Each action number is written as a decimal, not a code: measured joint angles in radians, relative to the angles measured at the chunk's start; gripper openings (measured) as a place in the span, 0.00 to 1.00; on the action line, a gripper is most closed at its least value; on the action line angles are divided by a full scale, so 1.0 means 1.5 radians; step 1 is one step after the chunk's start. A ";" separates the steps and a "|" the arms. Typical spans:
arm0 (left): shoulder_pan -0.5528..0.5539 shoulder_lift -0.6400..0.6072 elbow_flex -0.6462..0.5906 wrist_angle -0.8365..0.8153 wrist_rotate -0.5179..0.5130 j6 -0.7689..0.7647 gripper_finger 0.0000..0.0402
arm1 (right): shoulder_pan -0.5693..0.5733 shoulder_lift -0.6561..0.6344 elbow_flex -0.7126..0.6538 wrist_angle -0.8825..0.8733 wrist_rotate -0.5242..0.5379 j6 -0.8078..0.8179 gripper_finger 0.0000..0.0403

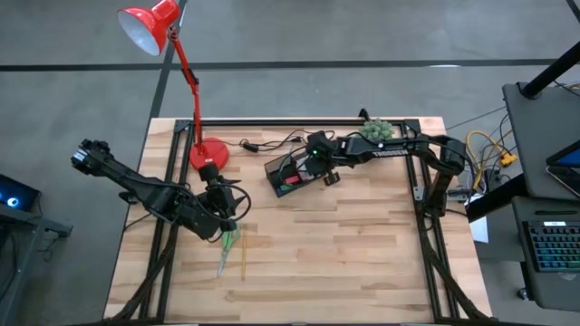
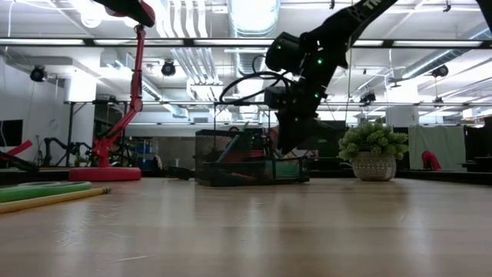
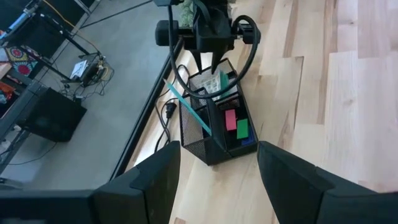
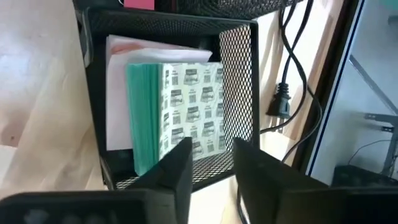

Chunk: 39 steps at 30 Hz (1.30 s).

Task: Pick and place office supplies into organizer
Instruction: Put the yellow pencil into the desk organizer

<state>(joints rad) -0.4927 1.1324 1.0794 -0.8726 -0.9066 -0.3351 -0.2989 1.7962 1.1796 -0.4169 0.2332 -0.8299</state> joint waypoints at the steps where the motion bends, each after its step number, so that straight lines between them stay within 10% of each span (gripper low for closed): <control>1: 0.000 0.000 0.000 0.000 0.000 0.000 0.50 | 0.000 0.000 0.003 -0.004 0.000 0.000 0.27; 16: 0.000 0.012 0.000 0.001 0.010 -0.019 0.50 | 0.062 -0.048 0.117 -0.031 -0.034 0.286 0.31; 23: 0.000 0.010 0.000 0.000 0.042 -0.052 0.50 | 0.104 -0.156 0.013 0.065 -0.355 0.312 0.24; 39: 0.003 0.055 -0.001 0.006 0.154 -0.255 0.50 | 0.147 -0.454 -0.471 0.756 -0.086 0.345 0.13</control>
<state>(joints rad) -0.4883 1.2143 1.0782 -0.8641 -0.6757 -0.7176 -0.0787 1.1154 0.4725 0.7169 0.1039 -0.3122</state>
